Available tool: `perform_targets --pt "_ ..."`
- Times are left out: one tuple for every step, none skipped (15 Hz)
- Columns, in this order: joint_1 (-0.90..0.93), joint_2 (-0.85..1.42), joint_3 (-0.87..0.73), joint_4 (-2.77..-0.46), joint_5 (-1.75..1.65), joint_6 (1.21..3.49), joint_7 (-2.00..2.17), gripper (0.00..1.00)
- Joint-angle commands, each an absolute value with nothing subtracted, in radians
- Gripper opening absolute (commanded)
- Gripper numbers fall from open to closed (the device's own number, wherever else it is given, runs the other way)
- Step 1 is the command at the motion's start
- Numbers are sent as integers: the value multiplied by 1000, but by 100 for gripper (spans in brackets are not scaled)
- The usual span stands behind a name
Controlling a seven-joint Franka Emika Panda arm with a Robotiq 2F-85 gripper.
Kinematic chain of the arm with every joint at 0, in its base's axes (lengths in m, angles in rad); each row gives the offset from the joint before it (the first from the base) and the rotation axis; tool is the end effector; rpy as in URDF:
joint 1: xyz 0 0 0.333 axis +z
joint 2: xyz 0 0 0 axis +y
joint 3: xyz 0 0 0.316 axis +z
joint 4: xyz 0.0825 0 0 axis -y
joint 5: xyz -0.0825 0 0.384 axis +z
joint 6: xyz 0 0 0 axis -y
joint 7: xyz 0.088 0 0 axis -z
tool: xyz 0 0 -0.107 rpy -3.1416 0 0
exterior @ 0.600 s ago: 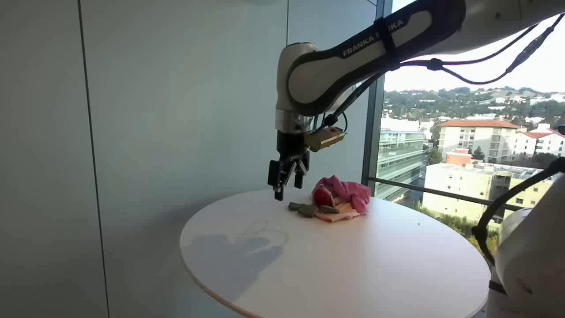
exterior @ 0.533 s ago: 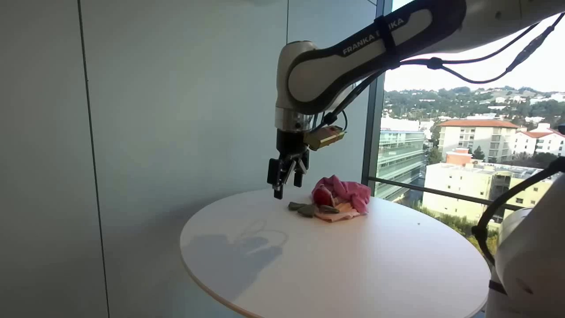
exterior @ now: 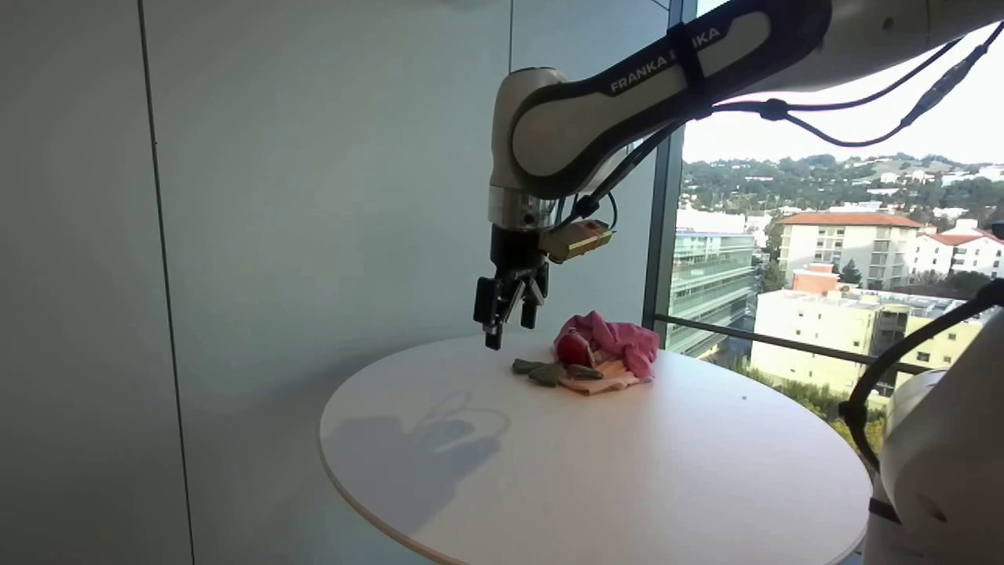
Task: Move the items on the table to the left
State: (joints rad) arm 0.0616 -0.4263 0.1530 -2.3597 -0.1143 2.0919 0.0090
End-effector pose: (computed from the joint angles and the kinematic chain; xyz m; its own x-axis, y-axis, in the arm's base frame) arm 0.4276 0.0924 0.5024 0.9560 0.2533 0.1481 0.2282 -0.9591 0.1675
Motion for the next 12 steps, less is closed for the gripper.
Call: perform_targets --pt "75 -425 141 -2357 -120 2088 14 100" --pt "75 -425 141 -2357 -120 2088 14 100" --pt "75 -425 141 -2357 -120 2088 14 100" --pt "75 -425 141 -2357 -120 2088 14 100" --pt "75 -425 141 -2357 -120 2088 14 100" --pt "75 -425 141 -2357 -120 2088 14 100" --pt "75 -425 141 -2357 -120 2088 14 100" --pt "75 -425 141 -2357 -120 2088 14 100" --pt "75 -425 141 -2357 -120 2088 14 100" --pt "75 -425 141 -2357 -120 2088 14 100" --pt "50 -415 160 -2307 -177 2065 54 100" --pt "32 -417 163 -2278 -221 2055 74 100"
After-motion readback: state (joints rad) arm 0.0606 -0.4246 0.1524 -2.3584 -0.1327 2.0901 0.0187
